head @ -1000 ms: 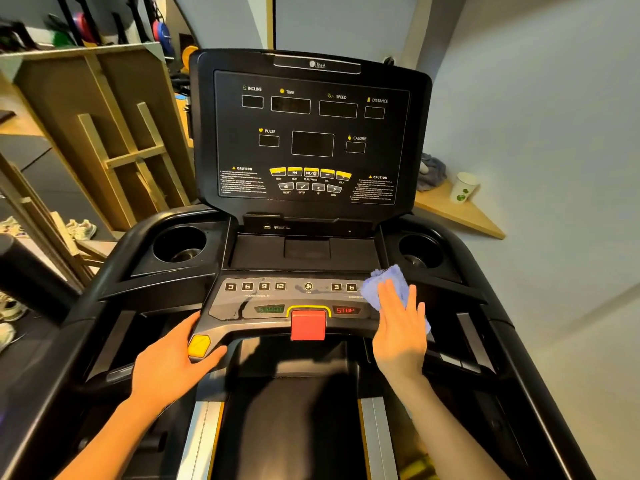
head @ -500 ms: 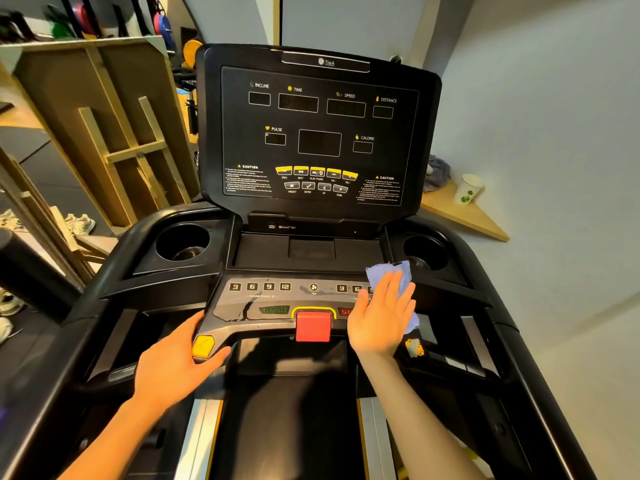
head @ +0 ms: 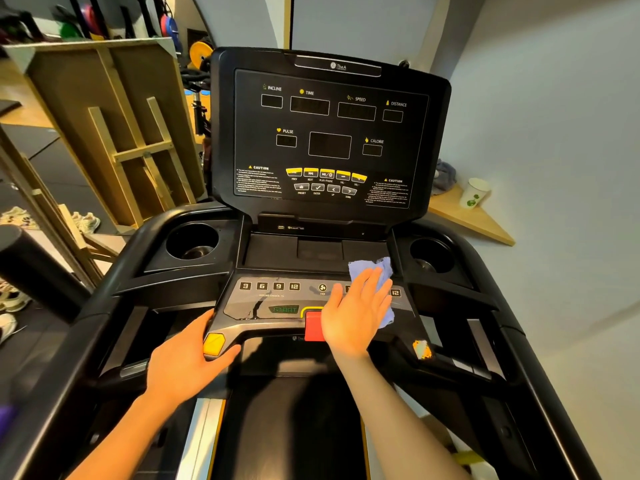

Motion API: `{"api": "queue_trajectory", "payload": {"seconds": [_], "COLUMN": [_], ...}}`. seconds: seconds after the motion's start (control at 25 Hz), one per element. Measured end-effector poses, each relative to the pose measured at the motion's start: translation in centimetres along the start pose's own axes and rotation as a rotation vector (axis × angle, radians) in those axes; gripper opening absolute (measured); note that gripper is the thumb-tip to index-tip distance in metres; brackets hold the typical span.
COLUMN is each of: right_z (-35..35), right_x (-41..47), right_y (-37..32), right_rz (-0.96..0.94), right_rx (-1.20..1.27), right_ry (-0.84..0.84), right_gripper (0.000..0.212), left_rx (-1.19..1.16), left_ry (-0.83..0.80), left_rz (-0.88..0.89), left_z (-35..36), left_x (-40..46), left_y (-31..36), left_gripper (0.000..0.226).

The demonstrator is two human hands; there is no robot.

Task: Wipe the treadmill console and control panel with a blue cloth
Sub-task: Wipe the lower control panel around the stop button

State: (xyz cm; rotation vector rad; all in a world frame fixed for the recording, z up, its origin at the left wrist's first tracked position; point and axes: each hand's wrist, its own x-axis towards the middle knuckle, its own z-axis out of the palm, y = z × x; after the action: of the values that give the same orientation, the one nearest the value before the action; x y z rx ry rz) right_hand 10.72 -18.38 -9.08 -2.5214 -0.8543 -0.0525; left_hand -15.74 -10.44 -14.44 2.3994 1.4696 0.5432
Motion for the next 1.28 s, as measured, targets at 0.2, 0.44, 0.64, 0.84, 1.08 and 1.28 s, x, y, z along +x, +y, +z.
{"api": "queue_trajectory", "payload": {"seconds": [0.2, 0.44, 0.64, 0.84, 1.08, 1.28], "right_z": [0.5, 1.2, 2.4, 3.2, 3.8, 4.6], "right_x": [-1.0, -2.9, -4.5, -5.6, -6.6, -7.8], "right_y": [-2.1, -5.6, -8.3, -9.7, -11.1, -11.8], "right_rz": [-0.034, -0.112, -0.187, -0.237, -0.265, -0.341], "right_rx": [0.018, 0.039, 0.0, 0.004, 0.018, 0.025], "right_ry": [-0.037, -0.083, -0.147, -0.146, -0.141, -0.122], "right_gripper": [0.073, 0.074, 0.076, 0.074, 0.07, 0.064], "left_rx": [-0.003, -0.008, -0.013, 0.008, -0.007, -0.014], "left_ry": [0.003, 0.01, 0.007, 0.023, 0.042, 0.047], "left_rz": [-0.007, -0.019, -0.016, -0.018, -0.013, 0.012], "left_z": [-0.2, -0.4, -0.6, -0.8, -1.0, -1.4], "left_x": [0.0, -0.1, -0.1, -0.2, -0.1, -0.2], "left_y": [0.3, 0.6, 0.7, 1.0, 1.2, 1.2], "left_gripper": [0.105, 0.108, 0.101, 0.099, 0.104, 0.096]}}
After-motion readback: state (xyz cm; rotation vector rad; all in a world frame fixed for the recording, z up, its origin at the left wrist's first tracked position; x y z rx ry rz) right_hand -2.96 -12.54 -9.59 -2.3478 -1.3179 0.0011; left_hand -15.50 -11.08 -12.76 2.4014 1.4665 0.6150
